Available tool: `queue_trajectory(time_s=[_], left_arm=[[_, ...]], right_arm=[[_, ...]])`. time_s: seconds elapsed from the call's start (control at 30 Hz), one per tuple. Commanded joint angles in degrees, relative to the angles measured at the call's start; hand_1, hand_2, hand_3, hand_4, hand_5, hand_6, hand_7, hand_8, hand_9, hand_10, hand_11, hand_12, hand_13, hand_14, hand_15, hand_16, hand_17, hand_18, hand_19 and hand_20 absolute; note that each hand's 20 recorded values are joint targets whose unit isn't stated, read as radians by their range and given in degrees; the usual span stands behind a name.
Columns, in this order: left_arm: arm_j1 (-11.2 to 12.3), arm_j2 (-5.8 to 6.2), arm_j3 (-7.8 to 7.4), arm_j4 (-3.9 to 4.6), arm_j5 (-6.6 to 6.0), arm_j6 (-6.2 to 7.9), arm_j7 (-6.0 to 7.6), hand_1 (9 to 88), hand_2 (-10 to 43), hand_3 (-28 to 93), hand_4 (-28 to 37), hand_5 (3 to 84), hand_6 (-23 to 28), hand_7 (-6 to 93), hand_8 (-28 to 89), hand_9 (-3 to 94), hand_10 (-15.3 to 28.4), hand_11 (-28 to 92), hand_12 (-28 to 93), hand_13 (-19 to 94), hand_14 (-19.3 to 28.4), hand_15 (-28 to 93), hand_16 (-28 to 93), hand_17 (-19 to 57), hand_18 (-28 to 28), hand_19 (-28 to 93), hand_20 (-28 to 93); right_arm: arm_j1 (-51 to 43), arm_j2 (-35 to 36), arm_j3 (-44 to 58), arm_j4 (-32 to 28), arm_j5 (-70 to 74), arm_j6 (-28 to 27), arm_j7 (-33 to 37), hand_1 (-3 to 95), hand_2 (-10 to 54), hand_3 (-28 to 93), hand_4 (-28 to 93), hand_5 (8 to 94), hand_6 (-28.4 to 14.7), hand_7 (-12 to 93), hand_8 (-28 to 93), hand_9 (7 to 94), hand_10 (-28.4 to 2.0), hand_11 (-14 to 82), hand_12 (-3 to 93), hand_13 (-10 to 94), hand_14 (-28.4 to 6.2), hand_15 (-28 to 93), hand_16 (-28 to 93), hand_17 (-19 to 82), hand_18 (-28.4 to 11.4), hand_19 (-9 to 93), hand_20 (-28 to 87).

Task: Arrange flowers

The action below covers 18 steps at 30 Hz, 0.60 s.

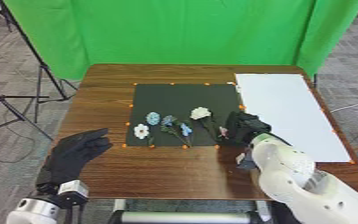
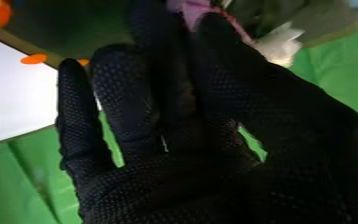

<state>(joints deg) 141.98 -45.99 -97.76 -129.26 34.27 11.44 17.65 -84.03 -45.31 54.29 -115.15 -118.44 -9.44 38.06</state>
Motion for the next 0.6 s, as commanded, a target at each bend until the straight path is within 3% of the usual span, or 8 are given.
queue_trajectory(time_s=[0.03, 0.13, 0.2, 0.33, 0.43, 0.5, 0.57, 0.6], left_arm=[[1.2, -0.15, 0.39, -0.37, 0.08, 0.28, 0.51, 29.8, 4.7, 79, -15.8, 53.5, 16.5, 14.4, -9, 44.1, 23.0, 43, 11, 30, 27.7, 64, -14, -9.1, 20.8, 59, 14], [1.2, -0.51, 0.66, -0.26, 0.41, 0.24, 0.26, 30.0, 4.7, 79, -15.9, 53.5, 16.4, 14.4, -9, 44.1, 23.0, 43, 11, 30, 27.6, 64, -14, -9.1, 20.8, 59, 14], [1.2, -0.05, 1.31, -0.12, 0.05, 0.75, 1.03, 29.9, 4.7, 79, -15.9, 53.5, 16.4, 14.5, -9, 44.1, 23.0, 43, 11, 30, 27.6, 64, -14, -9.1, 20.8, 59, 14], [1.6, -0.24, 2.28, -0.09, 0.16, 1.61, 2.25, 29.8, 4.6, 80, -15.6, 53.5, 16.4, 14.5, -9, 44.0, 23.0, 43, 11, 30, 27.5, 64, -14, -9.1, 20.7, 59, 14], [1.8, -0.17, 3.41, 0.08, -0.70, 3.16, 4.64, 29.8, 4.6, 80, -15.7, 53.4, 16.4, 14.6, -9, 44.0, 23.0, 43, 11, 30, 27.6, 64, -14, -9.1, 20.7, 59, 14], [2.1, 0.20, 4.41, 0.12, -1.52, 5.08, 6.48, 29.9, 4.6, 79, -15.8, 53.3, 16.4, 14.6, -9, 44.0, 22.9, 43, 11, 30, 27.5, 64, -14, -9.1, 20.7, 59, 14], [2.2, 0.77, 5.72, 0.15, -2.44, 7.16, 9.16, 29.9, 4.5, 80, -15.8, 53.2, 16.4, 14.5, -9, 44.0, 23.0, 43, 11, 30, 27.5, 64, -14, -9.1, 20.7, 59, 14], [2.0, 1.03, 6.32, 0.09, -2.03, 8.60, 9.88, 29.9, 4.5, 80, -15.9, 53.2, 16.3, 14.5, -9, 43.9, 23.0, 43, 11, 30, 27.5, 64, -14, -9.1, 20.7, 59, 14]], right_arm=[[-1.5, 1.3, 0.8, 0.7, -0.3, 4.3, 1.1, 36.6, -8.5, 87, -27, 59.5, -9.6, 21, -13, 58.6, -21.1, 38.0, 18.0, 57, -16.9, 78, 16, 11, -24.5, 78, 3], [-2.9, 0.9, 3.6, 0.2, 0.2, 4.9, 0.7, 35.4, -8.2, 87, -27, 56.5, -10.9, 19, -12, 55.6, -22.2, 36.2, 17.0, 56, -17.5, 78, 15, 11, -24.6, 78, 3], [-4.2, 0.3, 5.9, -0.4, 1.3, 5.7, 0.3, 34.4, -7.8, 87, -28, 55.8, -11.1, 18, -12, 54.5, -22.5, 34.8, 16.5, 55, -17.6, 78, 15, 11, -24.6, 78, 3], [-8.7, -1.5, 12.3, -2.2, 4.0, 6.8, -3.3, 32.8, -6.3, 87, -28, 54.1, -11.3, 17, -11, 52.6, -22.7, 32.2, 16.0, 53, -17.6, 78, 14, 11, -24.1, 78, 2], [-12.3, -4.9, 17.7, -3.5, 7.9, 6.7, -5.5, 31.3, -4.2, 87, -28, 51.6, -10.9, 17, -11, 50.2, -22.4, 28.2, 15.7, 51, -17.2, 78, 13, 11, -23.0, 76, 2], [-13.9, -7.0, 20.9, -3.7, 12.0, 5.9, -8.6, 30.2, -3.2, 87, -28, 51.4, -10.7, 17, -11, 49.7, -21.8, 27.1, 15.6, 50, -17.3, 77, 13, 11, -22.6, 75, 2], [-15.4, -9.4, 24.1, -4.1, 15.8, 4.4, -9.6, 28.9, -1.6, 87, -28, 50.8, -10.1, 17, -11, 49.0, -21.2, 25.8, 15.6, 49, -17.6, 76, 12, 10, -22.1, 74, 3], [-16.3, -10.4, 25.9, -4.1, 18.1, 3.1, -11.2, 28.4, -1.0, 87, -28, 50.5, -9.9, 17, -11, 48.9, -21.1, 25.4, 15.6, 48, -17.8, 75, 12, 10, -22.0, 73, 3]])
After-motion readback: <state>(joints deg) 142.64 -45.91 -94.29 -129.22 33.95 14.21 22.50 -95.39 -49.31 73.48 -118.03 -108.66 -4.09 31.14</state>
